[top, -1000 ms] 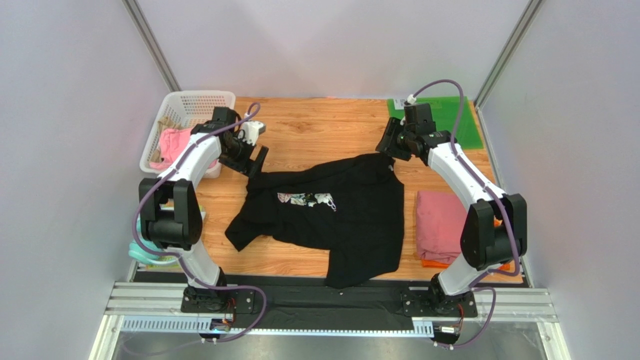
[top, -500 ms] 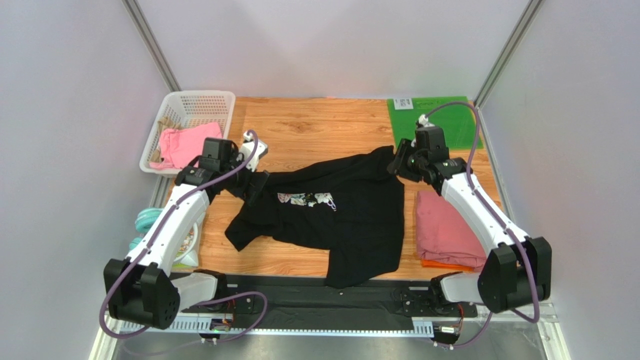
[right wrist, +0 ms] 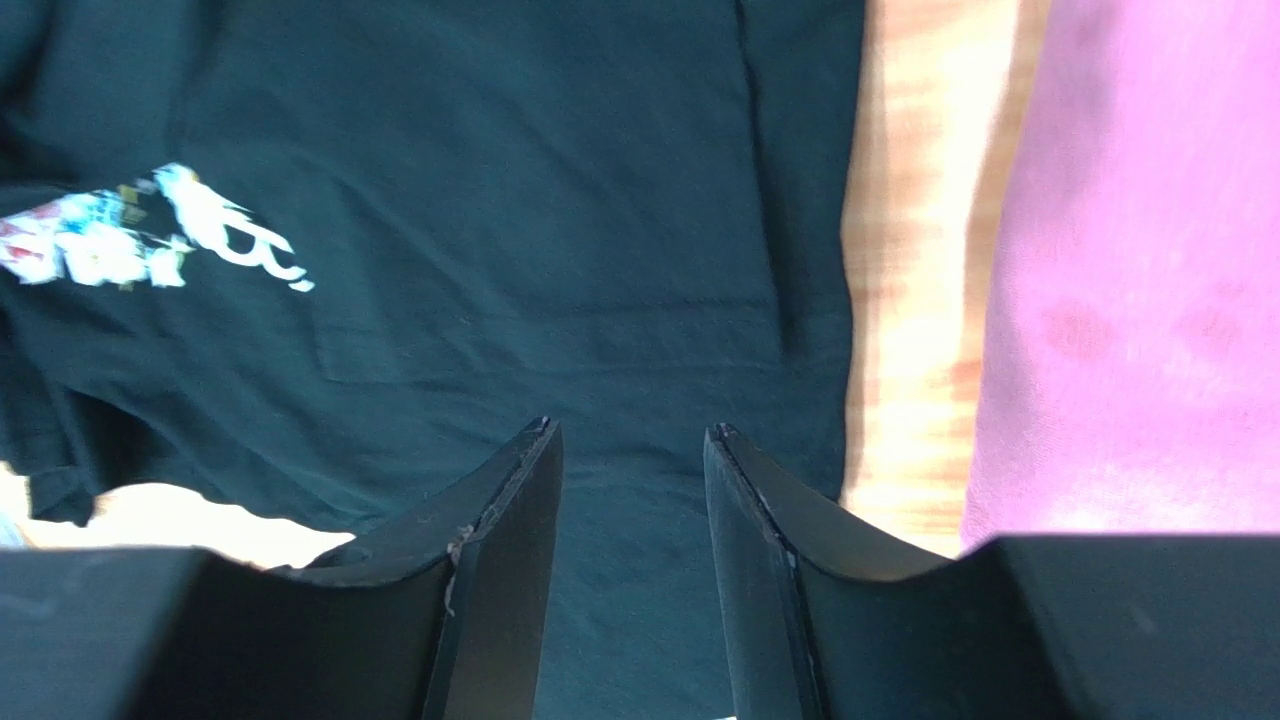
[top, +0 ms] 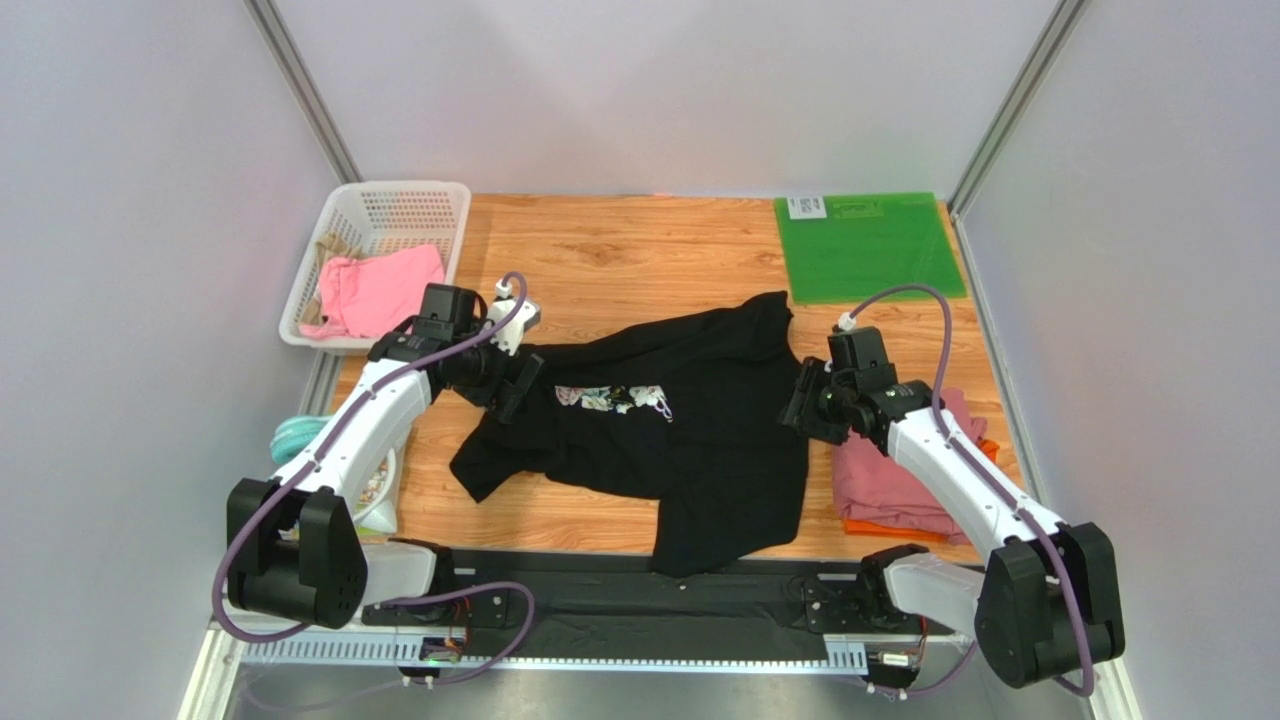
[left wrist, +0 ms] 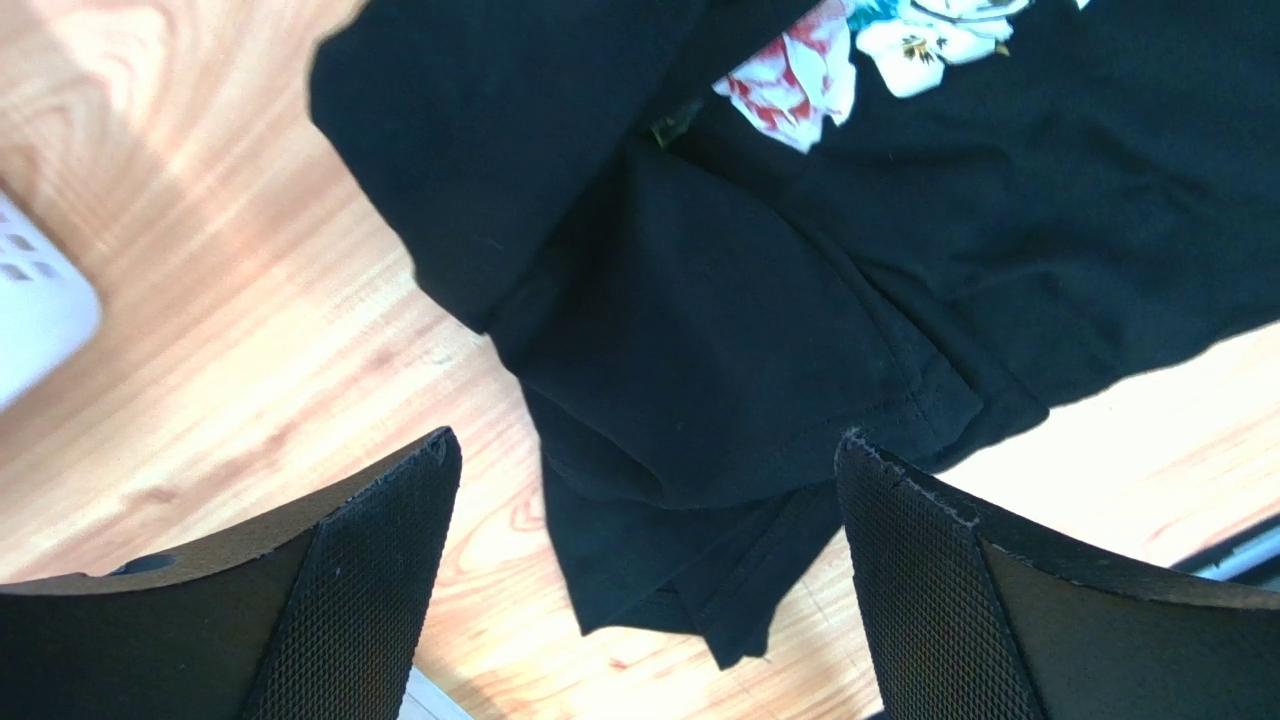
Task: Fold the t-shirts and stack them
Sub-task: Flatten out the tshirt
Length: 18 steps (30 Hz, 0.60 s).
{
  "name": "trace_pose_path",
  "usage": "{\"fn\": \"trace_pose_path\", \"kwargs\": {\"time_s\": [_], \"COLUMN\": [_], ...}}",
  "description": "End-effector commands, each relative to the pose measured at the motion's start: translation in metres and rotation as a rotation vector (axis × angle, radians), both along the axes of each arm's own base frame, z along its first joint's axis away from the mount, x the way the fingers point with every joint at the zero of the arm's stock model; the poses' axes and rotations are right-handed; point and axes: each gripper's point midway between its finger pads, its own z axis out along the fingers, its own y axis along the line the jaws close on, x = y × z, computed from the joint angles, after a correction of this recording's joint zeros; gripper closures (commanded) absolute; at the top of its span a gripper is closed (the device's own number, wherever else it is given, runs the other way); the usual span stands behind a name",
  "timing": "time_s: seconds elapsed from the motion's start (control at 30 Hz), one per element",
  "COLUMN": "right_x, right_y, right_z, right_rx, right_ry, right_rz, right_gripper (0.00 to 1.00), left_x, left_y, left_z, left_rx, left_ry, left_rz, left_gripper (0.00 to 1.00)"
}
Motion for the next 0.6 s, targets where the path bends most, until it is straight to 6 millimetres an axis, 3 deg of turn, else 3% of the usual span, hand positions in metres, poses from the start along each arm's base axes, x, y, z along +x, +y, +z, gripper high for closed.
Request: {"fn": "trace_pose_path", "kwargs": {"time_s": [0.0, 0.33, 0.57], "right_x": [0.004, 0.011, 0.009], "right_y": [0.004, 0.001, -0.003], "right_z": [-0.010, -0.033, -0.045], "right_rx": [0.013, -0.033, -0.063], "right_ry": [0.011, 0.064, 0.099], "right_rz": [-0.010, -0.003, -0.013], "right_gripper": [0.54, 0.53, 0.41], "left_x": [0.018, 0.018, 0.017], "left_y": [-0.001, 0.003, 0.004], "left_z": [0.017, 0.018, 0.018], "left_rx": [-0.007, 0.011, 0.017], "left_ry": [-0.078, -0.084, -0.092], "left_rz": [0.018, 0.023, 0.026], "left_gripper": [0.00, 0.00, 0.00]}}
